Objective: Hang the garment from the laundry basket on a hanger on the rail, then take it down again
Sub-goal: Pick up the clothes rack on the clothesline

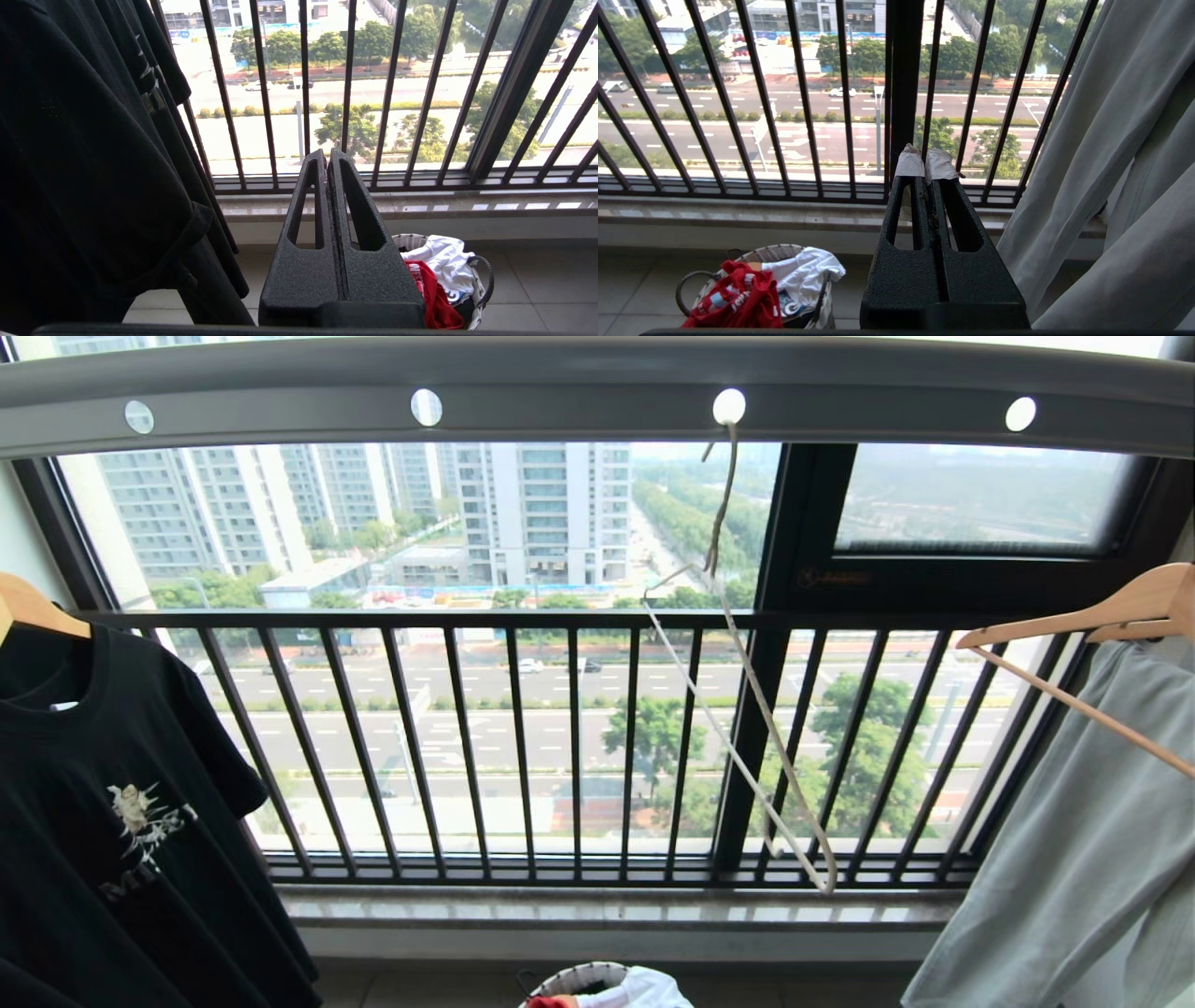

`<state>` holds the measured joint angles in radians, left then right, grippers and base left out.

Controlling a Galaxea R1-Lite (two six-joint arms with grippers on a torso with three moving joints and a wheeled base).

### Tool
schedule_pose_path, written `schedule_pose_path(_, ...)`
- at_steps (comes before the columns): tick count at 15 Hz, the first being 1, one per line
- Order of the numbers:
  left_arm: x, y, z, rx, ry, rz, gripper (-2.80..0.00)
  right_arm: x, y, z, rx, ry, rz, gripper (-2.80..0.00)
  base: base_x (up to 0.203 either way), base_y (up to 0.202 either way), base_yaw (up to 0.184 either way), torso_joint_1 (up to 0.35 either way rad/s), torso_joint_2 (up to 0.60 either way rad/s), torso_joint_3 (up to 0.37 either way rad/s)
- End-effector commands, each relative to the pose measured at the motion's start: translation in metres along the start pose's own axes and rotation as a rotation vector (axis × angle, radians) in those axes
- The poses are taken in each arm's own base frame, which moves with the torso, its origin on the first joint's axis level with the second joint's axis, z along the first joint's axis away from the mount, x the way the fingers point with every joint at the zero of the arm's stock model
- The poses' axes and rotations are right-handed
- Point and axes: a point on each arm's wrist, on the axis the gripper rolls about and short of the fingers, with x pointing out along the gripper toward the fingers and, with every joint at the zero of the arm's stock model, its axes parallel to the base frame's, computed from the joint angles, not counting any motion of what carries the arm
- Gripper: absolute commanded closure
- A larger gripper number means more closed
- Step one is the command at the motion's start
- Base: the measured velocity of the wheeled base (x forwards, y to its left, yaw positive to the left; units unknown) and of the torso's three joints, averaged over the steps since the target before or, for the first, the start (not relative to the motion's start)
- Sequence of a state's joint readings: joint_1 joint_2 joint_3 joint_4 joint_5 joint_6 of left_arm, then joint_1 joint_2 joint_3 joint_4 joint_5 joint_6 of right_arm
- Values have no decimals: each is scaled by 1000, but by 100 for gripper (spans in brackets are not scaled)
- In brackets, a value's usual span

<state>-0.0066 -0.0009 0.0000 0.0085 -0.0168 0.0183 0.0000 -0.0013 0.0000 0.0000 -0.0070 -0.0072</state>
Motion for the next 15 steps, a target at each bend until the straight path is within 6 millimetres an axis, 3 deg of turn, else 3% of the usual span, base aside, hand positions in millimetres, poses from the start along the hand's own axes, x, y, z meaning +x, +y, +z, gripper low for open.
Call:
schedule_pose_path(1,0,0,0,0,2,0,0,0,0,0,1,0,0,0,0,0,0,0,0,0)
schedule_pose_path(15,0,0,0,0,1,0,0,0,0,0,20,-2,-3,0,0,0,0,0,0,0)
